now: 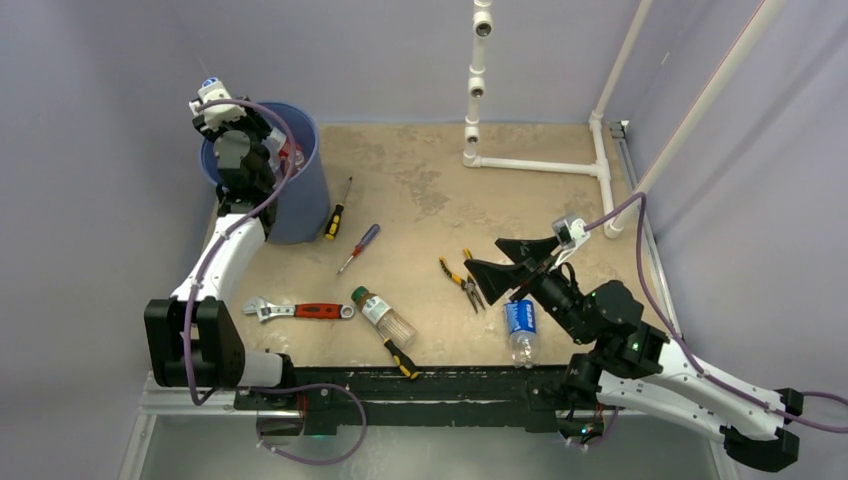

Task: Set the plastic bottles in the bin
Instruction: Place the plastic bottle in the trash bin.

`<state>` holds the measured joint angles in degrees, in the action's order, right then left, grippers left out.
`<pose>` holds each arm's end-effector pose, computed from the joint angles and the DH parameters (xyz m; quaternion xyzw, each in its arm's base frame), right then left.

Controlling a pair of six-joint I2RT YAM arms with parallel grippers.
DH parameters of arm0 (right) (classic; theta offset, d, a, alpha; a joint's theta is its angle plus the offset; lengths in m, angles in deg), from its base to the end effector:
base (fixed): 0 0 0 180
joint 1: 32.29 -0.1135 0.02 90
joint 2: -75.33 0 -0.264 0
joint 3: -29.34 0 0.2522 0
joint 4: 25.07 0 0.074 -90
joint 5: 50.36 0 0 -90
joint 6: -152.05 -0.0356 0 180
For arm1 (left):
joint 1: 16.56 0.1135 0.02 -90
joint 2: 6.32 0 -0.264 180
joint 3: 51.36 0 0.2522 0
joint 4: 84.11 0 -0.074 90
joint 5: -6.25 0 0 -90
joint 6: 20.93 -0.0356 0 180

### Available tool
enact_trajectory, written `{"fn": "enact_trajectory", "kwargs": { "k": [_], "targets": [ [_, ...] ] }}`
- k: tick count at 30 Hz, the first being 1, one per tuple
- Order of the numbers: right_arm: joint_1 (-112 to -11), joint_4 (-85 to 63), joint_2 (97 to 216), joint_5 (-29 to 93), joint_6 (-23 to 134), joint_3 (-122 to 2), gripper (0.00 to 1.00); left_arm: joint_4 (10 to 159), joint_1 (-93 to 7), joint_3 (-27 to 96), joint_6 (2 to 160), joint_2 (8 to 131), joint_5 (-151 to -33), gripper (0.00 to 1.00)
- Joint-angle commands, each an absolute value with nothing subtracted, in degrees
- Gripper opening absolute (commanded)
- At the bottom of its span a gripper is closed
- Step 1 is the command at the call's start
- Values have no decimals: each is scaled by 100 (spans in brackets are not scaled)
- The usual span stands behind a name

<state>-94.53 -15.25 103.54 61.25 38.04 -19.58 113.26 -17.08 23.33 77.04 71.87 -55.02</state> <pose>0.0714 0.1075 0.3477 -0.0683 0.6384 0.4306 0.6344 0.3200 0.0142 0.3817 -0.2337 0.5833 0.0961 0.7719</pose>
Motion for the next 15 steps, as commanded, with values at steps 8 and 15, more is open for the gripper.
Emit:
{"fn": "enact_trajectory", "kwargs": {
  "k": [8,15],
  "targets": [
    [-9461,-1476,10199,6232,3797,-1915,99,11211,-1724,1925,7918,7609,-5725,4],
    [-9465,-1470,10245,6230,3838,-1966,99,12436,-1724,1854,8436,7213,-6343,5]
  ]
}}
